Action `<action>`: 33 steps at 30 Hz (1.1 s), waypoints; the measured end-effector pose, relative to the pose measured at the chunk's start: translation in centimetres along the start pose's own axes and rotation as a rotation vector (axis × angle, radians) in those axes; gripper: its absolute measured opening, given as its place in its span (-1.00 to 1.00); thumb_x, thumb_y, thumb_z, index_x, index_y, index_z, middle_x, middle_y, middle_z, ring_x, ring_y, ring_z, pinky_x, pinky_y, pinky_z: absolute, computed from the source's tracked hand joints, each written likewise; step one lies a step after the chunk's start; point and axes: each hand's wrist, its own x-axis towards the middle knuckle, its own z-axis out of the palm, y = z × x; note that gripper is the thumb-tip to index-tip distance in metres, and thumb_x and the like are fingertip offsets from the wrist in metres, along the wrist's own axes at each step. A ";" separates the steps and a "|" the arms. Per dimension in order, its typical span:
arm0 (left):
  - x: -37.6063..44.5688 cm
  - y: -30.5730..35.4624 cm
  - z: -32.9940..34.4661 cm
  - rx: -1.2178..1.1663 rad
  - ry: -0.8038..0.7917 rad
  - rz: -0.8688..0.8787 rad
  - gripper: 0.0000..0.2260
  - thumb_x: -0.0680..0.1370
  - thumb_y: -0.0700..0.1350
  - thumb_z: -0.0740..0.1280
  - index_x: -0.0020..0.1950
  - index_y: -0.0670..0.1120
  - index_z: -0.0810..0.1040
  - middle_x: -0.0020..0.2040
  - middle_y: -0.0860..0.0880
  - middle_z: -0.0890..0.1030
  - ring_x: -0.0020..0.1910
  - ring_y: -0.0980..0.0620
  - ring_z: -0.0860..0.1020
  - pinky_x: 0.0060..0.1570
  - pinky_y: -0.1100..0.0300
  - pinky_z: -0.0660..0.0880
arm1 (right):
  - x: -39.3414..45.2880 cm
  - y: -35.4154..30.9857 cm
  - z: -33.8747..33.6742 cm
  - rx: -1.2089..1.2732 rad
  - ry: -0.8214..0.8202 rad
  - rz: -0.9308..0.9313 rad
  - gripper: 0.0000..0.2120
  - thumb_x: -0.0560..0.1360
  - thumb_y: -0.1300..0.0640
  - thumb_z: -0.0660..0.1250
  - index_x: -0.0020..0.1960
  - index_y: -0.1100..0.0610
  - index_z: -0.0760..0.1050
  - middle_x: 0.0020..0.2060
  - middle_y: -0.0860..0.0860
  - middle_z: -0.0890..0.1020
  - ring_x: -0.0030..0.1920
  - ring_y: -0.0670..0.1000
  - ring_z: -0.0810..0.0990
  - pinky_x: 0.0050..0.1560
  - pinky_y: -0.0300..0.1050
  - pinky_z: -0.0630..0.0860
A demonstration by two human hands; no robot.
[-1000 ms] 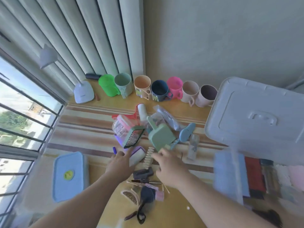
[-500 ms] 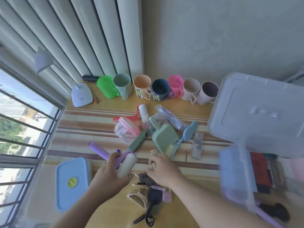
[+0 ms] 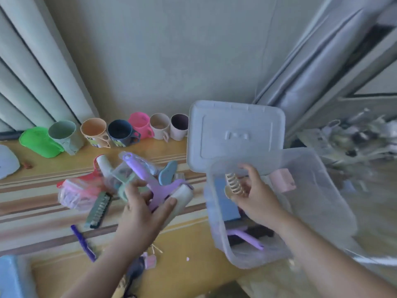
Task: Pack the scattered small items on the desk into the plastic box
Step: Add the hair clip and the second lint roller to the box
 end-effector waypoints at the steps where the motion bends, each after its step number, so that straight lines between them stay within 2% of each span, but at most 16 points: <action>1: 0.2 1.4 1.7 -0.008 -0.035 0.020 -0.43 0.46 0.09 0.54 0.17 0.17 0.16 0.02 -0.01 0.62 -0.01 -0.03 0.62 -0.07 0.03 0.50 | 0.0 2.3 -2.2 -0.009 0.029 0.049 -0.50 0.52 -0.05 0.51 0.32 -0.32 0.34 0.00 -0.17 0.71 -0.08 -0.15 0.68 0.02 -0.12 0.59; 4: 0.6 4.5 6.8 -0.053 -0.186 0.053 -0.34 0.44 0.11 0.56 0.31 0.23 0.15 -0.01 0.04 0.70 -0.13 0.14 0.66 -0.20 0.20 0.55 | 0.3 9.6 -7.8 -0.105 0.053 0.197 -0.59 0.49 -0.16 0.48 0.30 -0.24 0.47 0.07 -0.24 0.68 0.01 -0.18 0.67 0.11 -0.04 0.61; 6: 0.5 5.7 10.4 -0.078 -0.304 0.043 -0.27 0.44 0.10 0.58 0.41 0.28 0.16 -0.01 0.05 0.70 -0.09 0.12 0.67 -0.14 0.18 0.61 | 1.0 13.8 -10.2 -0.221 0.031 0.246 -0.66 0.51 -0.23 0.44 0.23 -0.22 0.47 0.04 -0.23 0.64 0.04 -0.09 0.65 0.10 -0.03 0.61; 7: 0.3 6.4 12.3 -0.054 -0.330 0.035 -0.30 0.42 0.13 0.59 0.41 0.27 0.24 -0.02 0.05 0.68 -0.09 0.09 0.66 -0.09 0.12 0.62 | 1.6 15.4 -10.9 -0.290 0.017 0.256 -0.68 0.53 -0.24 0.42 0.21 -0.23 0.43 0.01 -0.20 0.63 0.01 -0.06 0.63 0.07 -0.03 0.61; 9: -0.1 7.3 16.2 0.013 -0.341 0.005 -0.53 0.41 0.18 0.58 0.22 0.20 0.48 -0.06 0.05 0.65 -0.12 0.06 0.62 -0.07 0.05 0.60 | 3.4 17.8 -11.4 -0.458 0.002 0.227 -0.67 0.54 -0.26 0.36 0.25 -0.22 0.45 0.01 -0.12 0.64 -0.01 0.04 0.63 -0.02 -0.01 0.63; 11: -0.5 7.6 19.8 -0.031 -0.362 -0.070 -0.72 0.45 0.14 0.57 0.07 0.13 0.60 -0.08 0.11 0.68 -0.14 0.09 0.64 -0.08 0.08 0.62 | 5.9 18.9 -11.0 -0.637 -0.029 0.139 -0.62 0.54 -0.22 0.32 0.31 -0.15 0.45 0.05 -0.03 0.63 0.04 0.13 0.59 -0.04 0.00 0.60; 15: -0.5 7.5 25.1 -0.064 -0.271 -0.215 -0.81 0.51 0.13 0.50 0.03 0.07 0.66 -0.09 0.05 0.72 -0.09 0.01 0.68 -0.03 -0.02 0.66 | 10.9 19.2 -10.1 -0.727 -0.057 -0.011 -0.71 0.58 -0.09 0.34 0.26 -0.07 0.45 0.10 0.02 0.57 0.18 0.16 0.49 0.08 0.04 0.56; 18: -0.5 7.6 26.6 -0.094 -0.197 -0.313 -0.83 0.55 0.11 0.46 -0.01 0.02 0.66 -0.09 -0.06 0.70 -0.17 -0.01 0.68 -0.26 0.10 0.65 | 14.0 20.8 -9.4 -0.771 -0.079 -0.017 -0.74 0.58 -0.10 0.33 0.21 -0.03 0.49 0.11 0.02 0.56 0.15 0.16 0.52 0.13 0.12 0.53; 21: -0.7 7.2 27.2 -0.056 -0.208 -0.337 -0.75 0.50 0.20 0.45 0.01 0.06 0.66 -0.08 -0.03 0.70 -0.15 0.01 0.68 -0.17 0.10 0.63 | 15.6 22.3 -9.0 -0.961 -0.100 -0.063 -0.80 0.61 -0.06 0.26 0.15 -0.01 0.54 0.08 0.02 0.64 0.11 0.16 0.55 0.13 0.08 0.42; 23: -0.7 6.8 27.4 -0.006 -0.206 -0.349 -0.82 0.53 0.13 0.46 0.01 0.06 0.65 -0.08 -0.02 0.70 -0.19 0.07 0.67 -0.22 0.19 0.57 | 15.8 22.5 -9.2 -0.996 -0.089 -0.102 -0.80 0.62 -0.04 0.25 0.17 -0.01 0.55 0.10 0.01 0.65 0.13 0.16 0.55 0.11 0.05 0.39; 25: -0.4 6.3 27.8 0.025 -0.192 -0.349 -0.87 0.54 0.07 0.46 0.00 0.04 0.65 -0.09 -0.02 0.70 -0.19 0.06 0.67 -0.25 0.23 0.56 | 15.1 21.8 -9.8 -0.863 -0.058 -0.162 -0.76 0.62 -0.03 0.28 0.25 -0.03 0.56 0.16 -0.01 0.62 0.16 0.14 0.55 0.13 0.03 0.40; 27: 0.0 6.3 28.3 0.096 -0.196 -0.321 -0.88 0.51 0.07 0.47 -0.04 0.05 0.65 -0.15 0.02 0.69 -0.20 0.05 0.64 -0.25 0.27 0.52 | 13.5 19.9 -10.7 -0.405 -0.081 -0.156 -0.67 0.57 0.03 0.37 0.33 -0.06 0.56 0.17 -0.06 0.61 0.13 -0.02 0.57 0.17 0.00 0.48; 29: 0.6 6.5 28.9 0.191 -0.223 -0.277 -0.85 0.49 0.09 0.47 -0.07 0.04 0.63 -0.24 0.07 0.65 -0.29 0.07 0.54 -0.29 0.30 0.44 | 11.6 17.4 -11.9 0.094 -0.319 -0.126 -0.59 0.51 0.11 0.45 0.33 -0.13 0.56 0.06 -0.13 0.66 -0.09 -0.19 0.57 0.09 -0.08 0.53; 30: 0.9 6.8 29.3 0.206 -0.245 -0.256 -0.83 0.49 0.10 0.47 -0.09 0.02 0.62 -0.28 0.07 0.62 -0.35 0.08 0.48 -0.32 0.32 0.41 | 10.7 16.5 -12.4 0.208 -0.458 -0.145 -0.57 0.49 0.13 0.47 0.32 -0.16 0.57 0.02 -0.12 0.68 -0.18 -0.18 0.55 0.00 -0.12 0.53; 31: 1.1 7.1 29.7 0.222 -0.277 -0.241 -0.80 0.49 0.13 0.46 -0.09 0.02 0.62 -0.30 0.06 0.60 -0.38 0.10 0.45 -0.33 0.32 0.41 | 10.0 16.1 -12.8 0.224 -0.543 -0.179 -0.58 0.48 0.12 0.50 0.30 -0.14 0.59 0.00 -0.10 0.69 -0.22 -0.15 0.55 -0.07 -0.16 0.52; 33: 1.3 7.3 30.6 0.299 -0.342 -0.206 -0.79 0.50 0.19 0.43 -0.10 0.06 0.61 -0.33 0.09 0.60 -0.37 0.11 0.47 -0.26 0.23 0.49 | 9.3 16.1 -13.1 0.142 -0.533 -0.216 -0.70 0.51 0.07 0.51 0.23 -0.07 0.65 -0.11 -0.16 0.69 -0.23 -0.20 0.56 -0.10 -0.22 0.51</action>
